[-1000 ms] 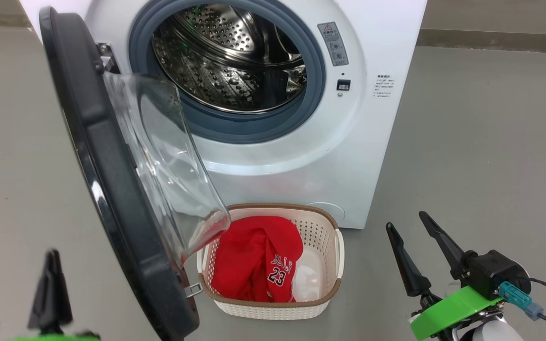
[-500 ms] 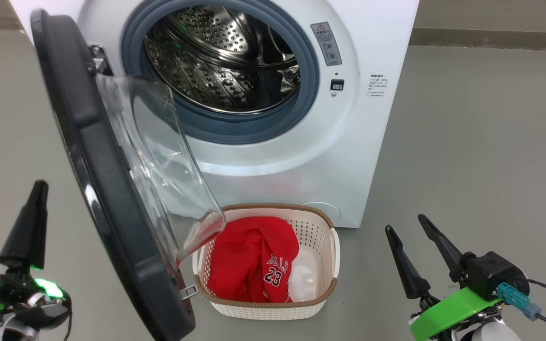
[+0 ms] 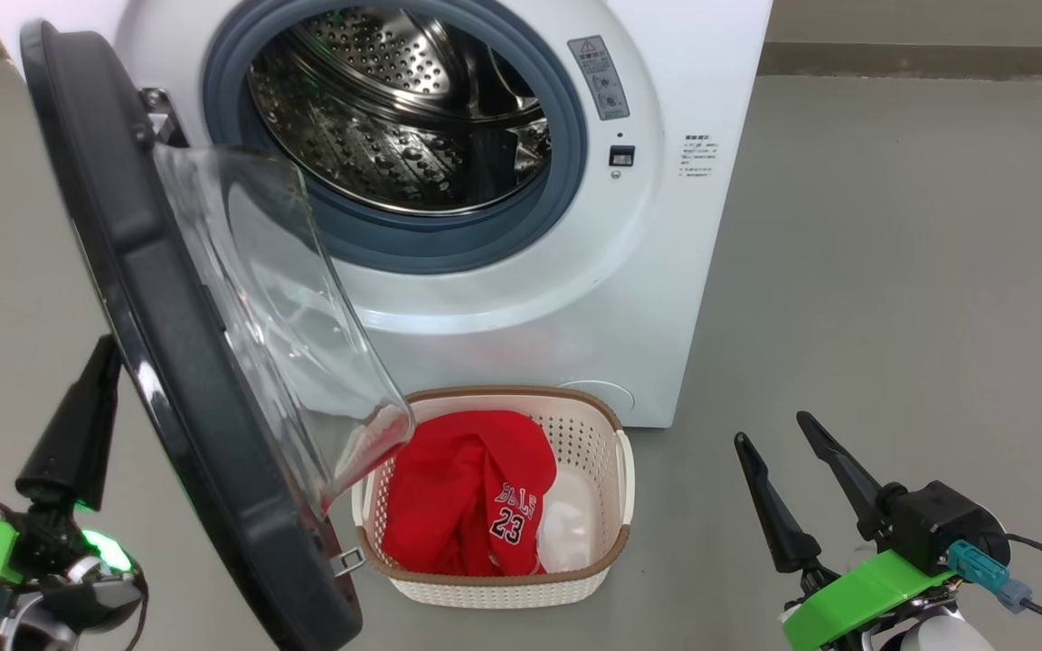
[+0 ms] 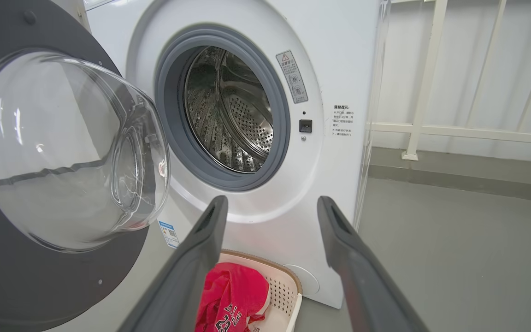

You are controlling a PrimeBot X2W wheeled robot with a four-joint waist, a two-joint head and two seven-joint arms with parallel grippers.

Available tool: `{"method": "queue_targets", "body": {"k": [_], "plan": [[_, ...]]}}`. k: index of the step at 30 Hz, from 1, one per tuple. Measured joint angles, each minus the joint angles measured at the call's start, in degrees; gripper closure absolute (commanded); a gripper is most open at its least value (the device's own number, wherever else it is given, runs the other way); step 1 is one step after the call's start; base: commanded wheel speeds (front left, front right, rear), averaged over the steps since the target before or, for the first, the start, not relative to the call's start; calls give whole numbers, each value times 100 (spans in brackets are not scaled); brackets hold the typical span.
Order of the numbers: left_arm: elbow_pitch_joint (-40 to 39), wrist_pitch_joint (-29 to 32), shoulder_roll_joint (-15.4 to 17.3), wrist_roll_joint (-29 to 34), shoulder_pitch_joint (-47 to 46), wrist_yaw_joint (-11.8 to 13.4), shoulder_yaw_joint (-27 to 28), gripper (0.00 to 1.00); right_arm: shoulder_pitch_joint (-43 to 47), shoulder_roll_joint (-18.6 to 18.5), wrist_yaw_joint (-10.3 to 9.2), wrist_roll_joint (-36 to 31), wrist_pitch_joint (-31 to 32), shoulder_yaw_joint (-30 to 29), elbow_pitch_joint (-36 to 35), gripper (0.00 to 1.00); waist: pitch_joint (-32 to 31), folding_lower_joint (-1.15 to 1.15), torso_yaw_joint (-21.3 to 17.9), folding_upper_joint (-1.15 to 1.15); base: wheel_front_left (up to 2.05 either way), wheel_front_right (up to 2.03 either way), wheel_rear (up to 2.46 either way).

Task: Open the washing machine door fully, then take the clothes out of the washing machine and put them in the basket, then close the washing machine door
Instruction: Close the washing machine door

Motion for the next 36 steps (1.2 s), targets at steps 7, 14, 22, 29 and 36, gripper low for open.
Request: {"method": "queue_targets", "body": {"k": [7, 14, 22, 29, 36], "plan": [[8, 46, 7, 14, 54, 0, -125, 100, 0, -5, 0, 1, 0, 18, -2, 0, 48, 0, -101, 0, 0, 0, 0], [168, -8, 0, 19, 38, -14, -275, 100, -2, -8, 0, 19, 0, 67, -4, 0, 117, 0, -236, 0, 0, 0, 0], [450, -122, -18, -59, -286, -250, -594, 100, -21, -46, 0, 24, 0, 119, -7, 0, 239, 0, -407, 0, 0, 0, 0], [572, -286, -40, -110, -672, -369, -862, 100, -171, -69, 0, 24, 0, 134, -14, 0, 383, 0, -594, 0, 0, 0, 0], [803, -461, -49, -183, -1051, -555, -1025, 100, -234, -82, 0, 24, 0, 137, -22, 0, 548, 0, -817, 0, 0, 0, 0]]}}
